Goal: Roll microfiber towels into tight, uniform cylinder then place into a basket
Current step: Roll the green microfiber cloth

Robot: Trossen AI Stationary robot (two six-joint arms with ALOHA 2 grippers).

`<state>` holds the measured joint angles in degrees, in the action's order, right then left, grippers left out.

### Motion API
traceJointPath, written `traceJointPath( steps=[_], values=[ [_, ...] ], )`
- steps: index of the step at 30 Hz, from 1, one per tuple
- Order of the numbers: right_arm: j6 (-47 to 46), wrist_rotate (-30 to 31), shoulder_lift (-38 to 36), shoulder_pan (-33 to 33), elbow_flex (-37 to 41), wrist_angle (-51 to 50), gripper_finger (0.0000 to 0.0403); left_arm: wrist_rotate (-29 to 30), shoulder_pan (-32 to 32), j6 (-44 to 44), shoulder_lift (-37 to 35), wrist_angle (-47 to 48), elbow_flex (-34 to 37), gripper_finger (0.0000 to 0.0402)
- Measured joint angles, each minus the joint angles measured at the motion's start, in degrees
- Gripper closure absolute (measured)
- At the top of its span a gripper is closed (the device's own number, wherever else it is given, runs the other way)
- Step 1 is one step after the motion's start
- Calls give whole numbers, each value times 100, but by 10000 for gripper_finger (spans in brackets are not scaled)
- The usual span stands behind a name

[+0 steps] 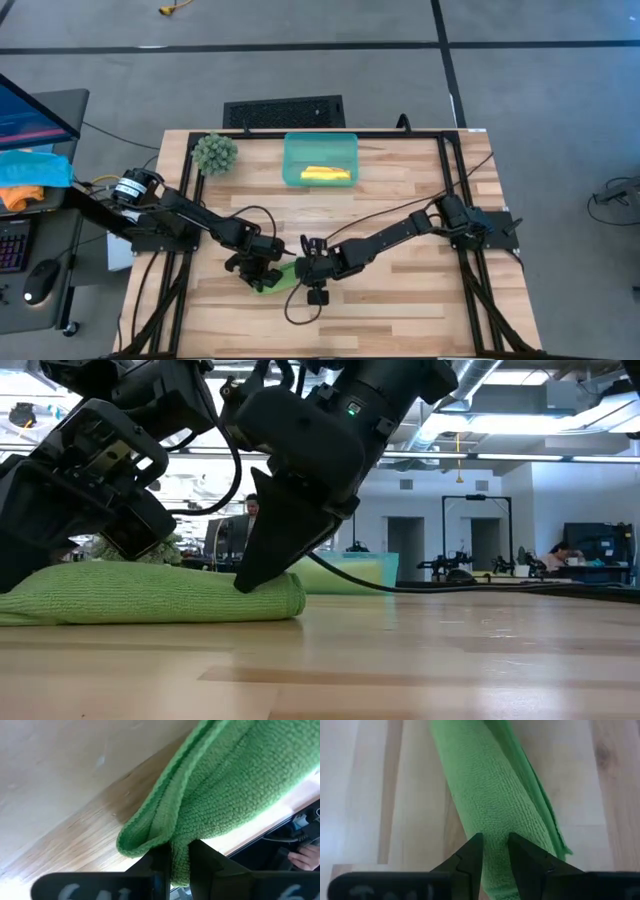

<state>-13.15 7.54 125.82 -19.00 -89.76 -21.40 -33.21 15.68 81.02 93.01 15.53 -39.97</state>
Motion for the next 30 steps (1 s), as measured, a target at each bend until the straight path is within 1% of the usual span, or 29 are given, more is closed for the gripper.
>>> traceJointPath(
  steps=[3,7,12,17,20,22,24,27,30],
  values=[
    [-145,-14,0,63,3,-45,285,17,0,-95,-2,-15,0,369],
    [-189,-12,146,86,3,-1,285,182,4,-326,-4,-17,0,353],
    [-194,-275,251,152,-21,19,285,303,51,-646,-7,-41,-2,316],
    [-229,-279,255,154,-17,25,285,556,193,-968,-26,-71,-15,274],
    [-231,-283,245,151,-13,25,285,605,234,-1007,-31,-96,-17,255],
    [-250,-290,246,151,-13,-10,285,521,232,-1149,-28,-114,-15,249],
    [-336,-295,247,151,-13,-51,285,528,257,-1511,-49,-120,-12,247],
    [-383,-299,249,151,-11,-54,285,805,325,-1693,-174,-77,-2,247],
    [-398,-304,249,151,-6,-40,285,1066,367,-1742,-443,94,11,246]
  ],
)
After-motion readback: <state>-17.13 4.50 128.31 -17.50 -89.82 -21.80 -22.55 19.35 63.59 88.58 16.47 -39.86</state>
